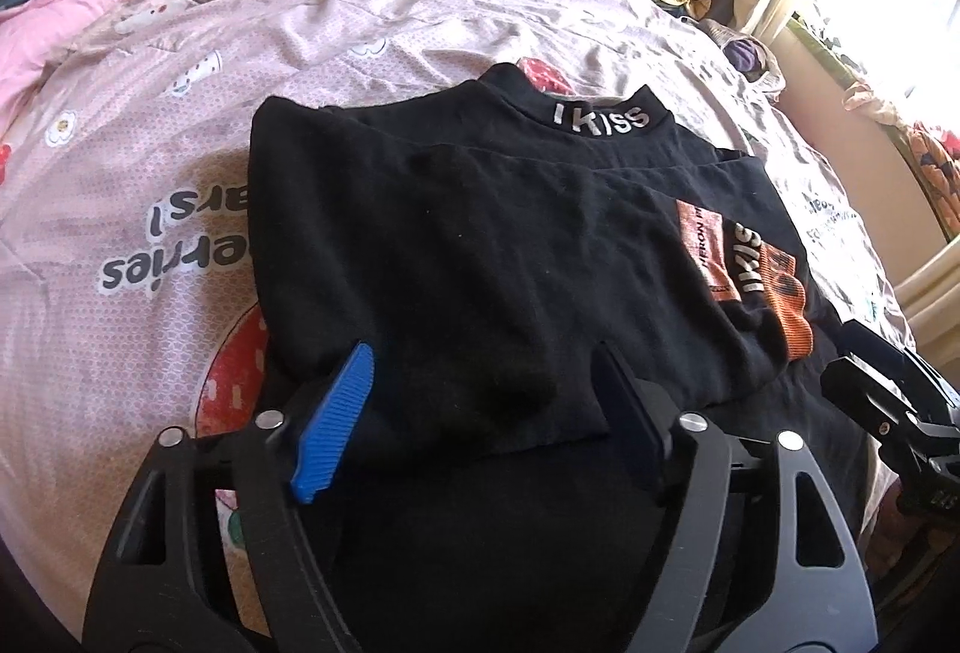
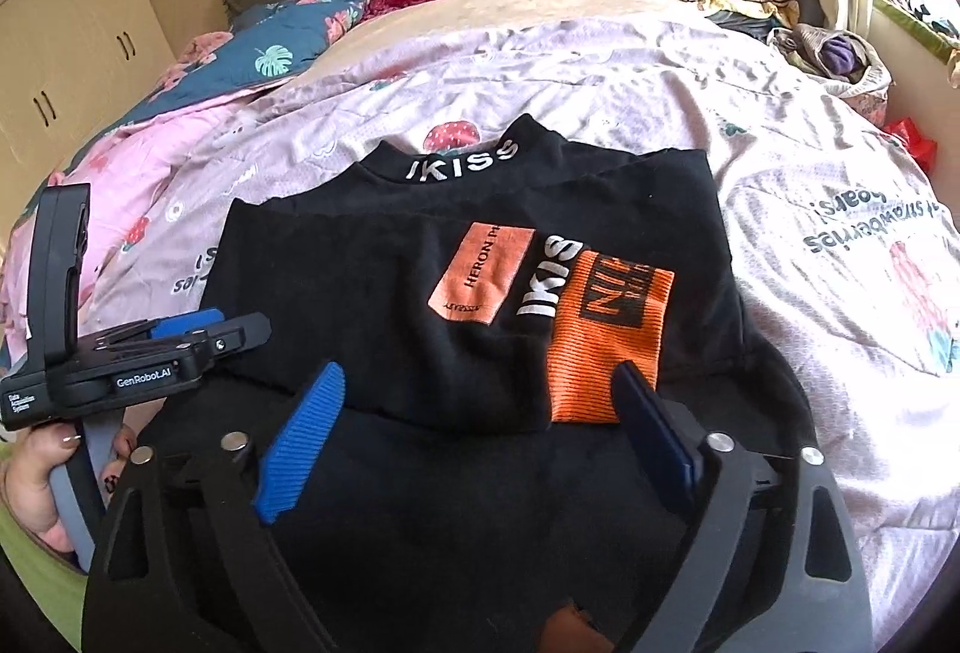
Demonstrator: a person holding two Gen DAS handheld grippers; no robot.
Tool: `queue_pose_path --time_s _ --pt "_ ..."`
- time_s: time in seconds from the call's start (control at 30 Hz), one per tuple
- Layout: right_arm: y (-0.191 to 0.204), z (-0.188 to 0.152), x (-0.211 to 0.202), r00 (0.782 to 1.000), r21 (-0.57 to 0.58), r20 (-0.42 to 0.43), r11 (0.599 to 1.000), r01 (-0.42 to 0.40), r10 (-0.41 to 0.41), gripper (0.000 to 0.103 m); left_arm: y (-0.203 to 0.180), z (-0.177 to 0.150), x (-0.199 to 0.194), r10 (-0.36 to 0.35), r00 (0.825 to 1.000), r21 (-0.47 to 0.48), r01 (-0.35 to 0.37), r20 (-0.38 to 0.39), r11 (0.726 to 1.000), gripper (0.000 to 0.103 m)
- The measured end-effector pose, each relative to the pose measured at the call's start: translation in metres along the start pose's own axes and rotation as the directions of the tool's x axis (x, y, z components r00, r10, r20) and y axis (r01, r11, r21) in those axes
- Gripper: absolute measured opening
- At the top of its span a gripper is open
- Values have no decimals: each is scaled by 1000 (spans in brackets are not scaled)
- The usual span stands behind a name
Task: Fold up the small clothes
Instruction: 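Withdraw the left gripper from the folded shirt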
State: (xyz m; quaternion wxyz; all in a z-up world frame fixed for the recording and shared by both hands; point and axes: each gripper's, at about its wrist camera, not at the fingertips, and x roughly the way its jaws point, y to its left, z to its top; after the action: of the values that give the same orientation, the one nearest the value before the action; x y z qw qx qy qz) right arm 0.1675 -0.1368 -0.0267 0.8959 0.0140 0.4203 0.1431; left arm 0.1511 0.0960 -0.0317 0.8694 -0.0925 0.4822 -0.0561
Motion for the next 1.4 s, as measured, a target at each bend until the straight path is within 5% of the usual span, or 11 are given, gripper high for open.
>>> queue_pose_path --time_s 0.33,1.4 --pt "4 -1 -8 1000 -9 15 1000 20 -20 97 -3 1 -13 19 1000 -3 -19 18 1000 92" --pt "-7 -33 -84 994 -19 103 999 51 -49 98 5 -32 -68 68 996 -2 -68 49 998 93"
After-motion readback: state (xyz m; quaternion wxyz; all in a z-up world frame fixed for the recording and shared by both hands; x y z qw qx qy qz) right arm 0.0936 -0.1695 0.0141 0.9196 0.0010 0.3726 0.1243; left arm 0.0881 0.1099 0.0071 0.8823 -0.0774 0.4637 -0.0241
